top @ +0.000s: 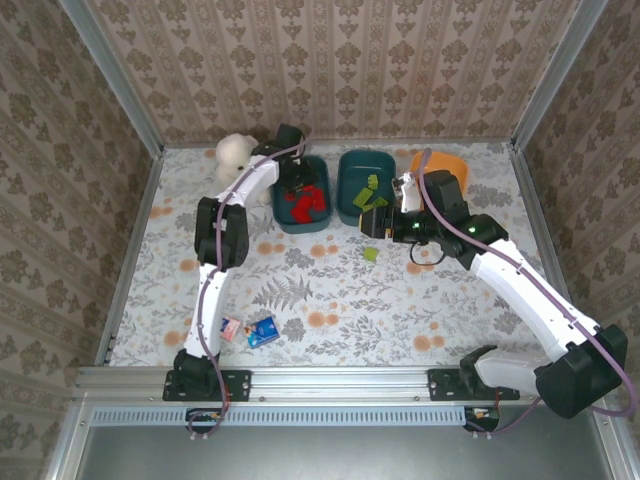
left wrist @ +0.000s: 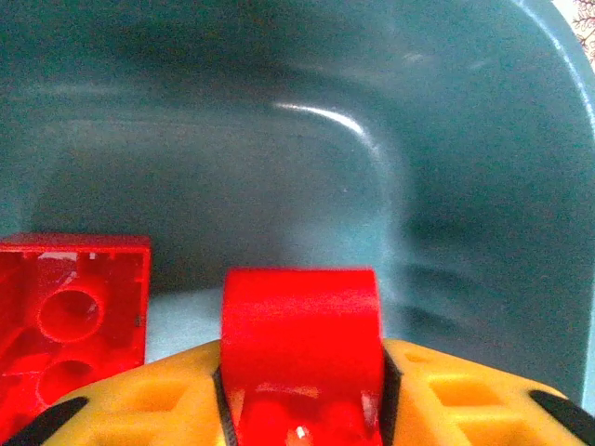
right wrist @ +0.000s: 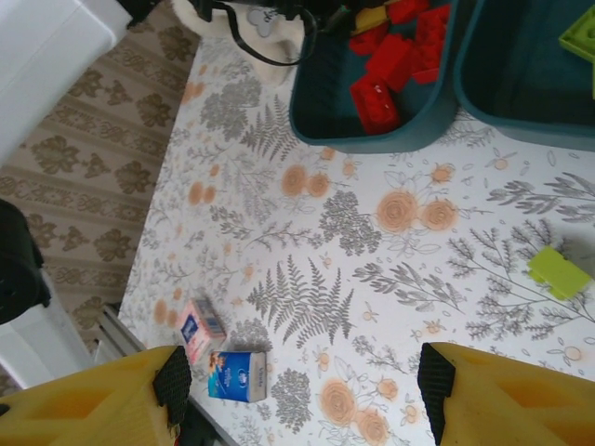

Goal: Sort the legos into containers by color

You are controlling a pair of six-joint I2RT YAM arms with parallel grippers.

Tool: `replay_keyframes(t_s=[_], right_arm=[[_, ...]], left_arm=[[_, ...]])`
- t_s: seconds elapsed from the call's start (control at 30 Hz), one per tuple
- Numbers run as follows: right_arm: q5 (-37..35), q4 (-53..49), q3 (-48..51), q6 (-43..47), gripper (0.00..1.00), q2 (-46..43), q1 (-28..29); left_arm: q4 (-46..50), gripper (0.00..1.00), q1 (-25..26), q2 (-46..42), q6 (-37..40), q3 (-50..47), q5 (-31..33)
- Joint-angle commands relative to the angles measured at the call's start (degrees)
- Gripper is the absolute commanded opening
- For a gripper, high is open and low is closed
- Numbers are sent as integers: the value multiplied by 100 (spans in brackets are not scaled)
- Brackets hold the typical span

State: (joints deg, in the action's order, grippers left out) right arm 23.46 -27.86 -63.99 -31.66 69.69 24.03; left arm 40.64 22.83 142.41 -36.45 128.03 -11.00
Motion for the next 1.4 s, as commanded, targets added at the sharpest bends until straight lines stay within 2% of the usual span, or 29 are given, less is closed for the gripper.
replay_keyframes(t_s=[0.0,0.1,0.2,0.37,0.5,0.63,0.8,0.93,1.17,1.37], right_arm=[[-293,-194,85,46,69,119,-13],[-382,-226,66,67,69,231,11],[-650,-459,-37,189,68,393,63],[-1810,-1113,-399,677,64,937,565],[-2155,-1226,-508,698,66,1751,724],[-2333,-1234,-734,1400,73,2401,726],[-2355,-1553,-1205,2558,74,3293,682],[-2422,-1332,-1264,3121,73,3552,683],[-2992,-1447,-1607,3441,69,4126,673],[-3102,-1503,-1788,3476,67,4446,657]], left_arm=[[35,50,-55,23,-46,221,-53],[110,58,-59,-36,-64,292,-77],[89,61,-66,-233,-62,309,-55],[-83,62,-35,-1036,-158,53,17],[-1048,68,33,-2411,-314,-1433,-70],[-1714,69,114,-3749,-420,-3103,-281],[-1648,69,256,-5357,-430,-5057,-306],[-1479,68,292,-6525,-626,-6255,-317],[-762,69,514,-8299,-816,-7336,-60],[-434,69,521,-8743,-958,-7529,-7]])
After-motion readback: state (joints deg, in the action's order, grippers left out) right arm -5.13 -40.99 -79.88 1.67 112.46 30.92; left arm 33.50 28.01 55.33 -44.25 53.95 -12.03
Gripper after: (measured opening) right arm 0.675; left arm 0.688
